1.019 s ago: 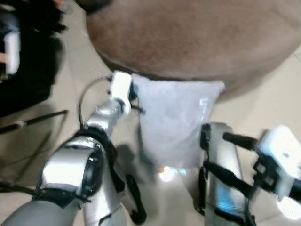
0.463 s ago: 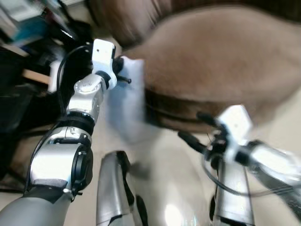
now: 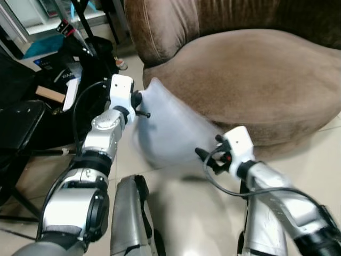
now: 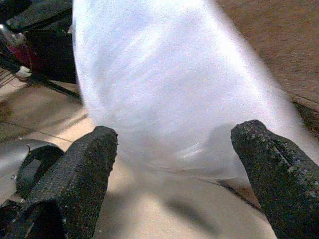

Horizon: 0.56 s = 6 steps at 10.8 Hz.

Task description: Move the pillow to the sofa from floor

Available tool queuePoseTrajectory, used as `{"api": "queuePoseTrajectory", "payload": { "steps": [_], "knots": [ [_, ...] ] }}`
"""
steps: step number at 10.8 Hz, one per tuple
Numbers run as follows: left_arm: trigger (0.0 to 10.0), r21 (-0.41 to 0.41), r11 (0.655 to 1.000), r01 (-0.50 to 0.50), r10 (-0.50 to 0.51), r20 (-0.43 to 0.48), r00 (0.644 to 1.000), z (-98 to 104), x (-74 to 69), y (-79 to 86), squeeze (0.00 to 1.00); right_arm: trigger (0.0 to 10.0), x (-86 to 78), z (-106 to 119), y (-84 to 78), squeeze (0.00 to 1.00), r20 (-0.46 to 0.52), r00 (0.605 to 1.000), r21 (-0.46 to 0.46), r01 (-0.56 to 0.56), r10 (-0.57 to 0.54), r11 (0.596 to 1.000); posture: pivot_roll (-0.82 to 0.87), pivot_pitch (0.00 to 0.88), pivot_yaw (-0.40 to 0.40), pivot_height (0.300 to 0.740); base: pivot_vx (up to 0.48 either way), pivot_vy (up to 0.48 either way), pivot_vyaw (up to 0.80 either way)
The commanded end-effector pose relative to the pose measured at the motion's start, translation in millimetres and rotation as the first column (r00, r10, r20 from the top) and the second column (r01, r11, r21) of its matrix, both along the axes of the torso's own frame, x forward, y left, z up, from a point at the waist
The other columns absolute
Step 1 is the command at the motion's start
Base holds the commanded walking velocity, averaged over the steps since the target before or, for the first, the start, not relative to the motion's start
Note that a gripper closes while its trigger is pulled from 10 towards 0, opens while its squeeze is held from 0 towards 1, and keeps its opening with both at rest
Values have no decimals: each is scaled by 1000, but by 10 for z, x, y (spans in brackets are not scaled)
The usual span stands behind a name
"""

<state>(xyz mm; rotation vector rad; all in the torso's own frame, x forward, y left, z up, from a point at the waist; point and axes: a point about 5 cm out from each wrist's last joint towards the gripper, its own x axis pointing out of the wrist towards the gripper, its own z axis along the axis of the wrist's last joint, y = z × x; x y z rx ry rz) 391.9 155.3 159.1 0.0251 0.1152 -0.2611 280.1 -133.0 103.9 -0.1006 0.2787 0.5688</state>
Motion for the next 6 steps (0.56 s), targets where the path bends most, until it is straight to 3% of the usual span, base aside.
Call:
{"api": "queuePoseTrajectory", "payload": {
  "steps": [1,4,6],
  "knots": [
    [10000,5,999,-33,33,80,996,195,20,76,0,10000,56,12,75,0,22,1000,-2,-20,20,1000,-198,0,189,412,0,0,0],
    [10000,13,998,-62,61,62,996,84,-52,91,0,10000,163,-63,197,0,18,1000,36,-2,1,999,-187,0,176,412,0,0,0],
    [10000,14,999,-40,40,35,999,-87,-143,-83,0,10000,282,-110,352,0,23,999,89,39,-41,995,-178,0,163,412,0,0,0]
  ]
}}
